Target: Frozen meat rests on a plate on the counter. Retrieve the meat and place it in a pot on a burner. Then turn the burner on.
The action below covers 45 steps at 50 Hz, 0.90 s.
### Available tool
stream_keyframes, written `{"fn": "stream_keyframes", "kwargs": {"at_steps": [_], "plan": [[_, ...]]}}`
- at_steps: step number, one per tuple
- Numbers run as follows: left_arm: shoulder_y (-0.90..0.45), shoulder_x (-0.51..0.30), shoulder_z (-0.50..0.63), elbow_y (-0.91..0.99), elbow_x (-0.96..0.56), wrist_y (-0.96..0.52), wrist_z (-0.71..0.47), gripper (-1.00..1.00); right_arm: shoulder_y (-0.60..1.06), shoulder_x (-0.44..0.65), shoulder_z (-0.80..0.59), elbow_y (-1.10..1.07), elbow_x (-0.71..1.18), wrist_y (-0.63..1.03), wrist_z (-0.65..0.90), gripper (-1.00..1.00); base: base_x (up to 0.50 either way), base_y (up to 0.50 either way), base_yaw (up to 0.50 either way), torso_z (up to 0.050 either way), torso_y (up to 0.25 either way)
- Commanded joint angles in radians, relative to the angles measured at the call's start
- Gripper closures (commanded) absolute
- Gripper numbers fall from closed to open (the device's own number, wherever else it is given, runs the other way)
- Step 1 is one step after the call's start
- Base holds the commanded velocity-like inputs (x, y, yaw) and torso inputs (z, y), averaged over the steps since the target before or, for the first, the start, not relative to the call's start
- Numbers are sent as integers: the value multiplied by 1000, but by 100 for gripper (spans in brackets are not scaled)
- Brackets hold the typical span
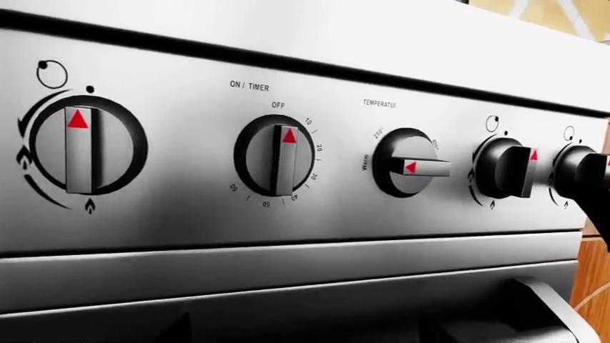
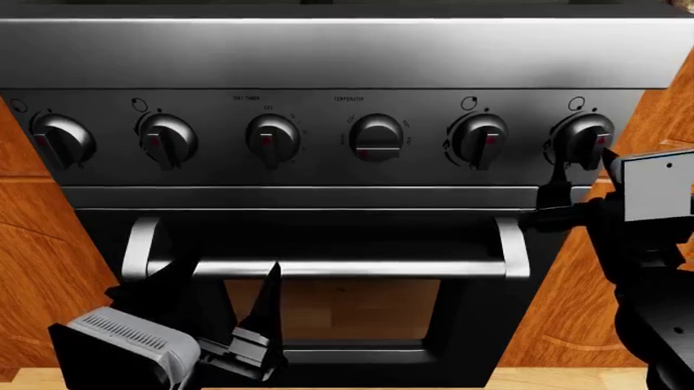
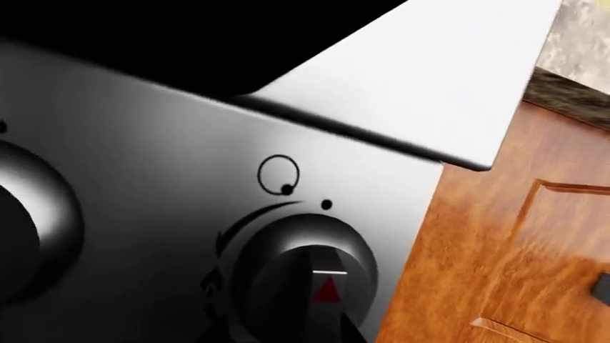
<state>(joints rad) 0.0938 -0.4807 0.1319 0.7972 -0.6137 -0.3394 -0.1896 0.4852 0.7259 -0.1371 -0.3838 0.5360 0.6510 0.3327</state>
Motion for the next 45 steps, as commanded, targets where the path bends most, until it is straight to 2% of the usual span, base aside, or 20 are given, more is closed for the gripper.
{"fn": "stream_keyframes", "kwargs": {"at_steps": [1,25,45], "plan": [[8,-3,-3,-1,-3,10,-1,-100,95,33,-2,-18,-108,-18,2,100,15,0,9,0,-10],[7,-11,2,1,-9,12,-7,-100,160,99,-146,40,-330,-90,12,100,22,-2,14,3,-5],[16,-18,1,1,-14,24,-8,-100,175,125,-186,50,-393,-99,12,100,28,-2,19,4,-6]]}}
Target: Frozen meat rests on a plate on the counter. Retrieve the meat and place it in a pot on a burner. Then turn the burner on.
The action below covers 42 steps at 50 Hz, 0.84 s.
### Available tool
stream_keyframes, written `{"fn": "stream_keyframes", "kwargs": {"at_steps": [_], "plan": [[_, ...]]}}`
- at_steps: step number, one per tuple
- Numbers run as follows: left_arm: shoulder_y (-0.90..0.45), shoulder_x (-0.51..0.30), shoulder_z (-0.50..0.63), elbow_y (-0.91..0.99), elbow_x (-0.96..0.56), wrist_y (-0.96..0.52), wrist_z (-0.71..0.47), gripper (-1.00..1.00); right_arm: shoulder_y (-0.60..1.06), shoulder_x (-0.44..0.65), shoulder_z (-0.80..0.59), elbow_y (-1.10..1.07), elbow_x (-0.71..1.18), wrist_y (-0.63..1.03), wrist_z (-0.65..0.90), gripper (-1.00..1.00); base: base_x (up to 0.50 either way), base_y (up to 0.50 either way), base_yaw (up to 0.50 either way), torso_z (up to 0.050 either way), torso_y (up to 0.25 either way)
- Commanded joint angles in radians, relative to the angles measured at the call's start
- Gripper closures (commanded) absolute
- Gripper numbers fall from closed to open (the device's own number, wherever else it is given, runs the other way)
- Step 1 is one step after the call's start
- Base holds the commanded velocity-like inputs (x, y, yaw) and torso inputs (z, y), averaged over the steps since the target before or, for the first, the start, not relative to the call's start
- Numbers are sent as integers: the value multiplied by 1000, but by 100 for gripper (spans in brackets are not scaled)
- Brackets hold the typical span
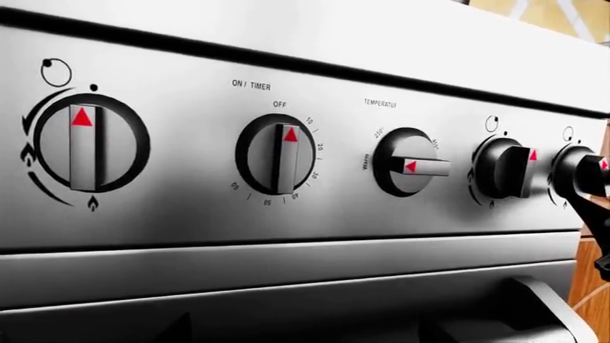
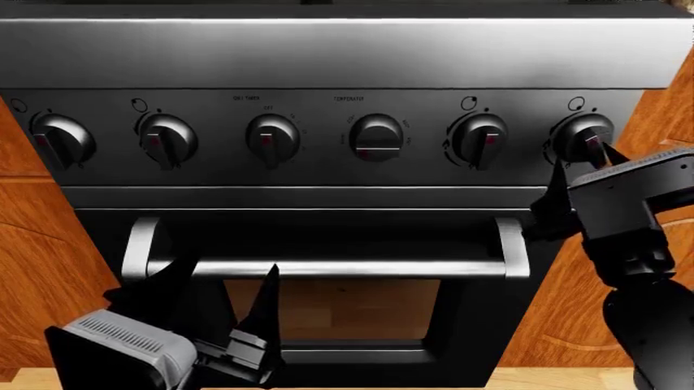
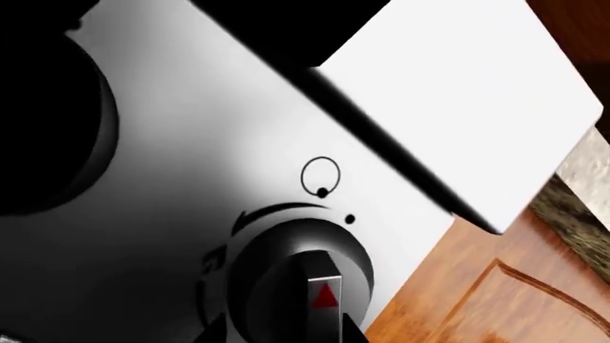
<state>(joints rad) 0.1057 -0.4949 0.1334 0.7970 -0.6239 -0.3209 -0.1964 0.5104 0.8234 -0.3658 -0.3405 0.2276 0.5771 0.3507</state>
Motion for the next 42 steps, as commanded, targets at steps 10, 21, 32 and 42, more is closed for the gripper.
{"fn": "stream_keyframes", "kwargs": {"at_steps": [10,21,32,42], "plan": [[15,-7,-2,6,-5,14,-3,-100,148,33,48,-11,-80,-7,-6,100,26,-2,18,3,-6],[0,-12,17,31,-17,-2,-4,-100,62,70,175,-169,49,114,5,-100,8,-1,6,2,-2],[19,-28,15,86,-17,-2,-21,-100,-56,126,355,-379,176,219,29,-100,0,0,0,0,0],[30,-45,4,115,-19,5,-27,-100,-151,139,542,-535,280,324,55,-100,0,0,0,0,0]]}}
